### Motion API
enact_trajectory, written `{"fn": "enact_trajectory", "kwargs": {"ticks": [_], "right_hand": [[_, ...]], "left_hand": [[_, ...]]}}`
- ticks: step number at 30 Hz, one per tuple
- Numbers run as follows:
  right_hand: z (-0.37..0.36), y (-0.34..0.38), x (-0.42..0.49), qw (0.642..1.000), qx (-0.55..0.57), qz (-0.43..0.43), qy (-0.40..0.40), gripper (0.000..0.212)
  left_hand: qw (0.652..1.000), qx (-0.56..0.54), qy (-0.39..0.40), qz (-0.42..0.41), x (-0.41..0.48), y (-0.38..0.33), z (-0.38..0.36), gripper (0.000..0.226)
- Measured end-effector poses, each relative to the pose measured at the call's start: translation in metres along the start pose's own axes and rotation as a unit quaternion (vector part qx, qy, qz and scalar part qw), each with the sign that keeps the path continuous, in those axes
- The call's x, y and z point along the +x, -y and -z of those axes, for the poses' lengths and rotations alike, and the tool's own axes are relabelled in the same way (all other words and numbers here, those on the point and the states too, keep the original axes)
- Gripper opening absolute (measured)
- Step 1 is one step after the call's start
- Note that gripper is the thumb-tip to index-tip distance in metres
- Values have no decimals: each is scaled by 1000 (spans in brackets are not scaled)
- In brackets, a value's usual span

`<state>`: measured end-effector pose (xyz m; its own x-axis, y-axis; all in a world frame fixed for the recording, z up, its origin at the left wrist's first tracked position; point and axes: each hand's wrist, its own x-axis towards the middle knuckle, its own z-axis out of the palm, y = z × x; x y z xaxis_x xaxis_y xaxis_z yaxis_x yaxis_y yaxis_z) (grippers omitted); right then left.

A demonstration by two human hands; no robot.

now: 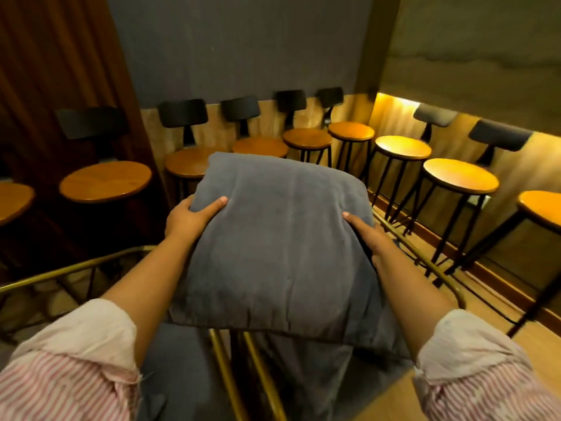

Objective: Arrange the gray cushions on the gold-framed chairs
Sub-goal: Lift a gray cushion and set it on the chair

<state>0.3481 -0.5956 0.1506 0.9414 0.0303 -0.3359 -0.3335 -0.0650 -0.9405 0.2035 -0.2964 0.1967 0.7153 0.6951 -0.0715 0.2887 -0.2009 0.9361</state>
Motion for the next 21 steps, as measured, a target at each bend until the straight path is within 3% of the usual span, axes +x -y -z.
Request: {"fn": "enact_trajectory", "kwargs": {"ticks": [6,12,15,17,19,21], "right_hand": [[84,34,71,999,-47,18,-19,93],[121,46,152,990,-142,20,-15,89],[120,34,175,978,-207,15,-19,78],[110,14,189,950,-313,-5,-3,95],[98,-7,196,904,-427,-28,3,103],[91,-23,198,878,-477,-26,-17,92]], "left_hand": [[997,-49,41,36,21,-22,-126,89],[995,-10,101,25,59,-23,-208,94],[966,100,227,68,73,-9,-233,106],[924,239,285,92,76,6,-257,104],[890,339,292,81,72,16,-281,100],[882,379,274,62,68,22,-300,97]]}}
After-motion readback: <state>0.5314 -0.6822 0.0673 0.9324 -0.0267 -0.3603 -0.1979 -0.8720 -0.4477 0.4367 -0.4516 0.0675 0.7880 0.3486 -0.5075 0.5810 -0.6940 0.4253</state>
